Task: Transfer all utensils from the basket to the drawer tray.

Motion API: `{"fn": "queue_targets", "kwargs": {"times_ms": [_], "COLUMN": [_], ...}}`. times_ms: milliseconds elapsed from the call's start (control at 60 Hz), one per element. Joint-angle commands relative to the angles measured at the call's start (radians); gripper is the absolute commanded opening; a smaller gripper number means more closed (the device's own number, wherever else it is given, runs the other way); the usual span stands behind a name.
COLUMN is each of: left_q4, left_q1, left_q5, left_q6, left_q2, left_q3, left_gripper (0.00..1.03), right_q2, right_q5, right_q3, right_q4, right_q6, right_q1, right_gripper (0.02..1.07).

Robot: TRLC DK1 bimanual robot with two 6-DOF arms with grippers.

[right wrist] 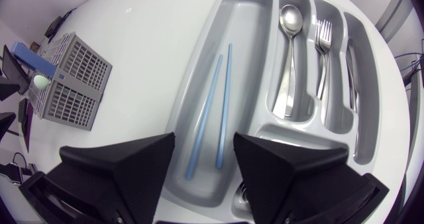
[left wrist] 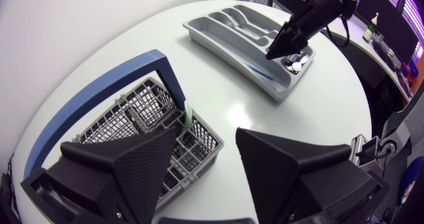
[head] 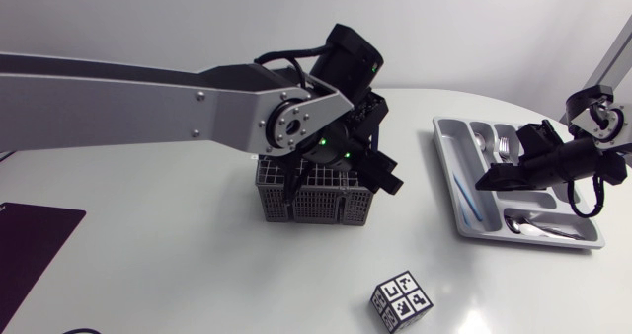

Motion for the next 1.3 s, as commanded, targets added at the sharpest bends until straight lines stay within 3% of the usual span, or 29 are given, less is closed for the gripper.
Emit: {"fn": "queue_targets", "kwargs": {"times_ms": [0, 283, 417, 567, 683, 1050, 1283], "left_q4": [0.017, 0.054, 0.063, 0.069, 0.074, 0.074, 0.075], "left_q1": [-0.003, -0.004, -0.009, -0.010, -0.012, -0.007, 0.000], "left_q5": [-0.021, -0.059, -0.067, -0.075, -0.075, -0.075, -0.075], "left_q6": [0.018, 0.012, 0.011, 0.009, 0.009, 0.006, -0.006], "left_q2": [0.048, 0.129, 0.165, 0.188, 0.205, 0.206, 0.175], "left_q3": [0.043, 0.098, 0.123, 0.136, 0.141, 0.129, 0.109], "left_gripper": [0.59, 0.50, 0.41, 0.40, 0.29, 0.10, 0.07], "right_q2": [-0.001, -0.042, -0.050, -0.052, -0.058, -0.081, -0.093], "right_q5": [0.003, 0.003, 0.003, 0.000, 0.000, 0.000, 0.000], "right_q3": [0.010, -0.010, -0.016, -0.022, -0.029, -0.047, -0.056], "right_q4": [-0.007, -0.007, -0.004, 0.002, 0.005, 0.011, 0.013], "right_q6": [0.024, 0.026, 0.026, 0.024, 0.023, 0.021, 0.018], "right_q1": [0.011, 0.021, 0.023, 0.021, 0.021, 0.021, 0.021], "right_gripper": [1.01, 1.02, 1.02, 1.02, 1.02, 1.02, 1.02]}}
